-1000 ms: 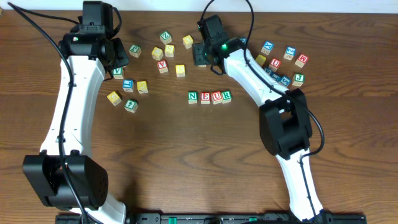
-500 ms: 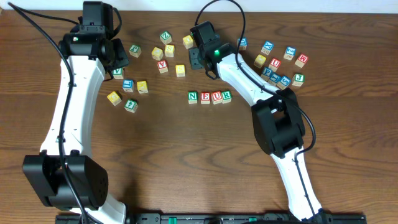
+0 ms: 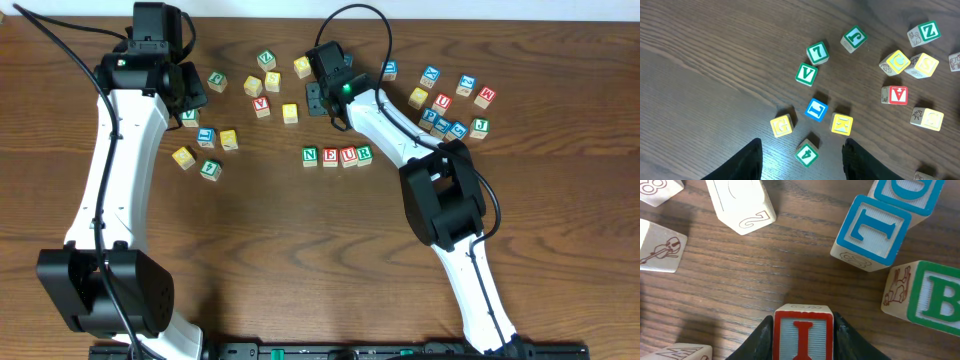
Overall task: Spell out NEURIPS
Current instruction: 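Position the right gripper over the red I block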
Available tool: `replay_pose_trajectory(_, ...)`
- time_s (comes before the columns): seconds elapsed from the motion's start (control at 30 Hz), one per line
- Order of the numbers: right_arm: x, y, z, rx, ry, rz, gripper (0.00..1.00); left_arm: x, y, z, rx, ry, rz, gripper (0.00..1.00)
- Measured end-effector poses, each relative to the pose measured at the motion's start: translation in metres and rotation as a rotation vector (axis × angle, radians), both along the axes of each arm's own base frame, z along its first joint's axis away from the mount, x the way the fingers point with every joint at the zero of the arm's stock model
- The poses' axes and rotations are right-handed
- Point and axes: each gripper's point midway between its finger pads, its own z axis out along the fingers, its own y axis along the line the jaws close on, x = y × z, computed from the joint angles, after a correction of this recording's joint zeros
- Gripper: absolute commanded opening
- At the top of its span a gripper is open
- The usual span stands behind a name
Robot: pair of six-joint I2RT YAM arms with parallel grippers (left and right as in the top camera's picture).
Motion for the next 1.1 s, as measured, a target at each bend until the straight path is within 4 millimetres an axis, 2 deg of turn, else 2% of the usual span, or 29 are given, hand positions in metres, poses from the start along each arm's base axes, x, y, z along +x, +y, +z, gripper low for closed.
replay_pose_trajectory(0.2,0.000,-0.002,0.000,-0.011,-0.001,-0.007,0.31,0.000,0.000,0.000,0.000,0.000,0.000,0.50)
replay_pose_trajectory(0.5,-0.011,-0.010,-0.002,-0.041,0.048,-0.010,0.28,0.000,0.000,0.000,0.000,0.000,0.000,0.51)
replay_pose_trajectory(0.6,-0.014,-0.013,0.012,-0.042,0.051,-0.011,0.30,0.000,0.000,0.000,0.000,0.000,0.000,0.50)
replay_pose_trajectory(0.7,-0.009,-0.015,0.042,-0.020,0.003,-0.010,0.34,0.000,0.000,0.000,0.000,0.000,0.000,0.51)
replay_pose_trajectory(0.8,-0.004,-0.018,0.068,0.001,-0.040,-0.006,0.31,0.000,0.000,0.000,0.000,0.000,0.000,0.50)
replay_pose_trajectory(0.9,-0.003,-0.021,0.072,0.003,-0.037,0.004,0.27,0.000,0.000,0.000,0.000,0.000,0.000,0.50)
replay_pose_trajectory(1.1,-0.008,-0.023,0.068,-0.009,-0.012,0.015,0.36,0.000,0.000,0.000,0.000,0.000,0.000,0.51)
